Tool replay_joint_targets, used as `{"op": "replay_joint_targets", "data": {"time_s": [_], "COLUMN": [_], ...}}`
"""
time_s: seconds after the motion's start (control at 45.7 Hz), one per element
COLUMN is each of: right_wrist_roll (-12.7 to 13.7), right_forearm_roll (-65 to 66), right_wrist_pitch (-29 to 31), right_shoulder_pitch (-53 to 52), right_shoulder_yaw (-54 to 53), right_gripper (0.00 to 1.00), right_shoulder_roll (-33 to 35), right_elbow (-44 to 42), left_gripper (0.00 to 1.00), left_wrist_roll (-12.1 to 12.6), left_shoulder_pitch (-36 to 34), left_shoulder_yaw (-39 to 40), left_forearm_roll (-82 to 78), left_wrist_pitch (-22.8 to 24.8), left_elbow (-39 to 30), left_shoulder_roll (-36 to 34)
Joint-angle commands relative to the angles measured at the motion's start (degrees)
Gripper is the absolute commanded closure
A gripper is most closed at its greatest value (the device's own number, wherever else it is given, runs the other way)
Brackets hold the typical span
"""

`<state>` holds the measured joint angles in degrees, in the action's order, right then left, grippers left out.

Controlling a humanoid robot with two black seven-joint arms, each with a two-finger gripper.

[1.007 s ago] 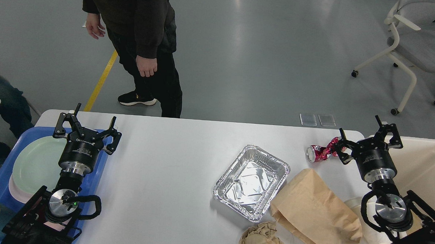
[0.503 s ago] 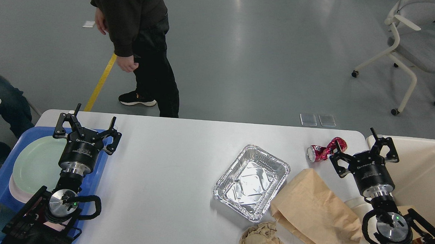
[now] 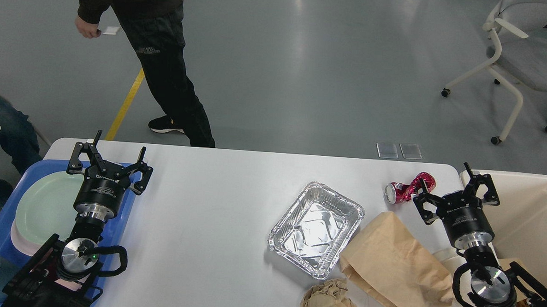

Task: Tidy desktop
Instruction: 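Lift the right gripper up and away from the bin edge, then lower the right gripper onto the brown paper bag and grasp it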

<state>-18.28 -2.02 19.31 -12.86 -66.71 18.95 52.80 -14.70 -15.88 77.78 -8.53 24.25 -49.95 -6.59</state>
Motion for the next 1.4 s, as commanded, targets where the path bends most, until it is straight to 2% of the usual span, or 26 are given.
{"op": "replay_joint_targets", "data": {"time_s": [0.0,0.263,0.416,0.613,0.766,0.875,1.051,1.204,1.248,1.291,1.379], "right_wrist_roll": [0.0,0.3,-0.1,-0.2,0.0,-0.1,0.1,0.7,1.9,4.9,15.6], "right_forearm_roll": [0.0,0.3,-0.2,-0.4,-0.2,-0.3,-0.3,0.1,0.6,0.7,0.8], "right_wrist_pitch": [-0.3,-2.3,-1.9,2.8,4.2,6.6,19.4,27.2,29.0,29.7,29.6], "right_shoulder_pitch": [-1.0,-3.5,-9.3,-26.8,-46.1,-59.7,-77.9,-89.9,-94.0,-99.1,-108.8], "right_shoulder_yaw": [-0.1,2.5,16.1,46.4,77.4,95.7,119.9,133.4,136.0,137.8,138.5], "right_gripper": [0.0,0.0,0.0,0.0,0.0,0.0,0.0,0.0,0.0,0.0,0.0], "right_shoulder_roll": [0.3,1.5,12.4,21.6,23.2,22.6,17.4,10.9,9.1,7.9,7.2], "right_elbow": [0.1,-2.2,-3.1,-3.2,-4.4,-3.8,-1.6,4.7,8.3,12.5,23.0], "left_gripper": [0.04,0.04,0.04,0.04,0.04,0.04,0.04,0.04,0.04,0.04,0.04], "left_wrist_roll": [-0.1,-0.1,0.0,0.0,0.0,0.0,0.0,0.0,0.0,-0.1,0.0], "left_shoulder_pitch": [0.0,0.0,0.0,0.0,0.0,0.0,0.0,0.0,0.0,0.0,0.0], "left_shoulder_yaw": [0.0,-0.1,-0.1,-0.1,-0.1,-0.1,-0.1,-0.1,-0.1,-0.1,-0.1], "left_forearm_roll": [0.0,0.0,0.0,0.0,0.0,0.0,0.0,0.0,0.0,0.0,0.0], "left_wrist_pitch": [0.0,0.0,0.0,0.0,0.0,0.0,0.0,0.0,0.0,0.0,-0.1], "left_elbow": [-0.1,0.0,-0.1,-0.1,0.0,-0.1,0.0,-0.1,-0.1,-0.1,-0.1], "left_shoulder_roll": [0.0,0.0,0.0,0.0,0.0,0.0,0.0,0.0,0.0,0.0,0.0]}}
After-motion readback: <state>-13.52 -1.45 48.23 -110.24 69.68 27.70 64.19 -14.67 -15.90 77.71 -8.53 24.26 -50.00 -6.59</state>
